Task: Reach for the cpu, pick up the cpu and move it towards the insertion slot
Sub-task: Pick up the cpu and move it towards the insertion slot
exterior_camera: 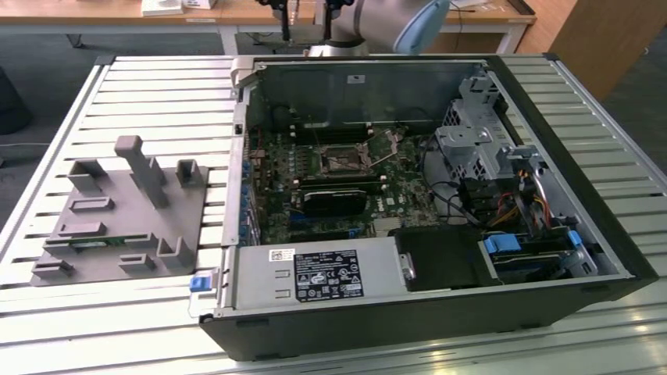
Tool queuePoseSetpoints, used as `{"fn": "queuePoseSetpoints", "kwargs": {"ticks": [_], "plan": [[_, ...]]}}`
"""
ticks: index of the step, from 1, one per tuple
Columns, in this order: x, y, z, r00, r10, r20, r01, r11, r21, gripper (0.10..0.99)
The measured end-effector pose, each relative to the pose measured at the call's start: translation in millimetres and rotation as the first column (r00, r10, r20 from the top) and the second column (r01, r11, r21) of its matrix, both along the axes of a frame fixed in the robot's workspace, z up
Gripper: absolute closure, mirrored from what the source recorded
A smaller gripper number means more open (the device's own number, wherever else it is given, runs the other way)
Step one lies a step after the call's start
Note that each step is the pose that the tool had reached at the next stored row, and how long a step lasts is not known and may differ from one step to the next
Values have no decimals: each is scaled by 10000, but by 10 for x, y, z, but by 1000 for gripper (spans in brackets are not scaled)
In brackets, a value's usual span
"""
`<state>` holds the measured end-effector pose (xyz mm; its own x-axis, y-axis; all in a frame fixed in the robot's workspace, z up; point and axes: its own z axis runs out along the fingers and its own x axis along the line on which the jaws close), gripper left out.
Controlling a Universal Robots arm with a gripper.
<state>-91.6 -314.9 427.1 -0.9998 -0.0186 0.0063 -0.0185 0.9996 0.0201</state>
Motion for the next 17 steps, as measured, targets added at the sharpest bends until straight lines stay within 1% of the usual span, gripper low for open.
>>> {"fn": "queuePoseSetpoints", "kwargs": {"ticks": [7,9,10,13,17], "plan": [[319,0,-5,10000,2,0,-2,10000,0,545],[393,0,-7,10000,2,0,-2,10000,0,545],[414,1,-8,10000,3,1,-3,10000,-1,545],[424,6,-9,10000,0,0,0,10000,0,545],[543,8,-9,10000,2,0,-2,10000,0,545]]}}
